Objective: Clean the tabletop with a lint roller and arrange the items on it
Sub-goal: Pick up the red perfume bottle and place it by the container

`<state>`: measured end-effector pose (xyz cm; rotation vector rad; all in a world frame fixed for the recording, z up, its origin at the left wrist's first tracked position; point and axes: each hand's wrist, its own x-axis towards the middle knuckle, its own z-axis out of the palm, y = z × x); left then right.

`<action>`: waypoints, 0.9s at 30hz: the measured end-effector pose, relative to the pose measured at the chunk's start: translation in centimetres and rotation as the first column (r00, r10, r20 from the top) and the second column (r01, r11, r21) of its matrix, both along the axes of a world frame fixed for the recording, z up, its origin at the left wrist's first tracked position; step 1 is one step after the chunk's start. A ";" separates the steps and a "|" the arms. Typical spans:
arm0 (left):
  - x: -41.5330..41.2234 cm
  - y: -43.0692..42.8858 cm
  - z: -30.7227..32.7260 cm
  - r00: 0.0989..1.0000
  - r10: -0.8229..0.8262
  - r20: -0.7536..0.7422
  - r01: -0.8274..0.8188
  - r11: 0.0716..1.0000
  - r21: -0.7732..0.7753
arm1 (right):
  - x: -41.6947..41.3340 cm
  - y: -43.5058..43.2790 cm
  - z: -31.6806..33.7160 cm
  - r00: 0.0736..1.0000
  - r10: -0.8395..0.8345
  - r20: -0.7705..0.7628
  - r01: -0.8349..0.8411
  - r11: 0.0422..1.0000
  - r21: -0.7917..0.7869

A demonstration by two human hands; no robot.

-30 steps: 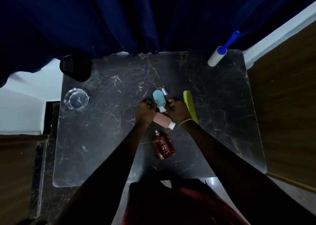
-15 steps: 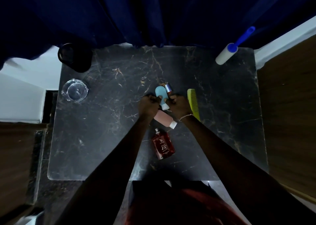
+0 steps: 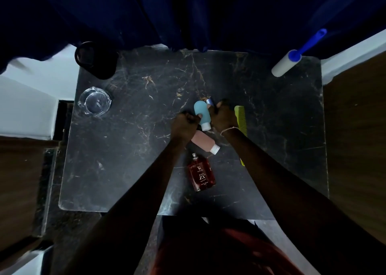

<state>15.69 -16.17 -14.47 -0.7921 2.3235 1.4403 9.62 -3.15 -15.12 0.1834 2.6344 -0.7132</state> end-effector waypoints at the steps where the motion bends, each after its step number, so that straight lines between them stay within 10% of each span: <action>1: 0.1 -0.2 0.0 1.000 -0.004 0.004 0.004 1.000 0.008 | -0.4 -0.1 0.0 1.000 0.017 0.004 -0.017 1.000 0.021; 12: 9.6 -0.2 2.5 0.999 0.008 0.035 0.000 0.975 -0.222 | -2.2 -0.4 0.8 0.988 0.141 0.065 -0.145 0.987 0.063; 19: 14.8 3.4 2.3 0.956 0.020 0.293 0.012 0.994 -0.105 | -2.0 1.3 2.0 0.991 0.114 -0.068 -0.118 0.992 -0.053; 27: 15.1 6.2 1.4 0.956 0.197 0.217 -0.199 0.980 -0.014 | 1.6 3.6 3.7 0.981 0.082 -0.176 -0.121 0.967 -0.226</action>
